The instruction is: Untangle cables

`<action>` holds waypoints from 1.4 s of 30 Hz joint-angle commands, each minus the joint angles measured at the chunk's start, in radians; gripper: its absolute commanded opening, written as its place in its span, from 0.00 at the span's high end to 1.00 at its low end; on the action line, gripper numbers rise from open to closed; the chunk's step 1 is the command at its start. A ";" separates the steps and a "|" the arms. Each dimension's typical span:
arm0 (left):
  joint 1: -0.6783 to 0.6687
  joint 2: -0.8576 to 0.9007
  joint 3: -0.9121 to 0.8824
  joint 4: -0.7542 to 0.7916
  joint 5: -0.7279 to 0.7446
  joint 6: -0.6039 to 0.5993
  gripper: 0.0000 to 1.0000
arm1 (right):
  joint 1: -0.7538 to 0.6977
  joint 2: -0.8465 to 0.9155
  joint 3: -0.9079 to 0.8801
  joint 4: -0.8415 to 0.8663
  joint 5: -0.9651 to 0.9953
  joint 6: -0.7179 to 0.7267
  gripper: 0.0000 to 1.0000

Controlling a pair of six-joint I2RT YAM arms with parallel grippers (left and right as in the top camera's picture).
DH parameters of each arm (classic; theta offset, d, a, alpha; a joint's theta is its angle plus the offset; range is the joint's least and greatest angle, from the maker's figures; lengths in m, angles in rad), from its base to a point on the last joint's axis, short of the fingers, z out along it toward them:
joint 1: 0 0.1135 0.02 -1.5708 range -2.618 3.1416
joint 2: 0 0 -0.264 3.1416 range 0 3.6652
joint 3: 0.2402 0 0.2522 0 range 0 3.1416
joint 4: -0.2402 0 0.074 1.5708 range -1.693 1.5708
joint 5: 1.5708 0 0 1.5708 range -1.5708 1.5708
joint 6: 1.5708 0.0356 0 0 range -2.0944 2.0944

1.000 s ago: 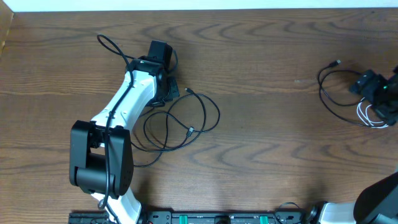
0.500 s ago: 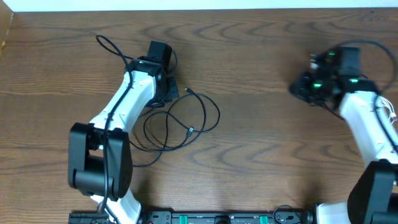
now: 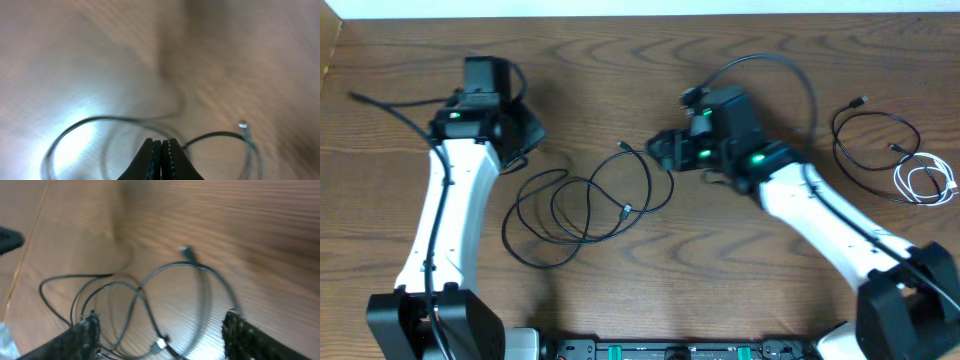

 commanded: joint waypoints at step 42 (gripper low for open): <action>-0.264 0.476 0.058 0.018 0.389 0.133 0.92 | 0.009 0.349 0.000 0.244 -0.119 0.154 0.08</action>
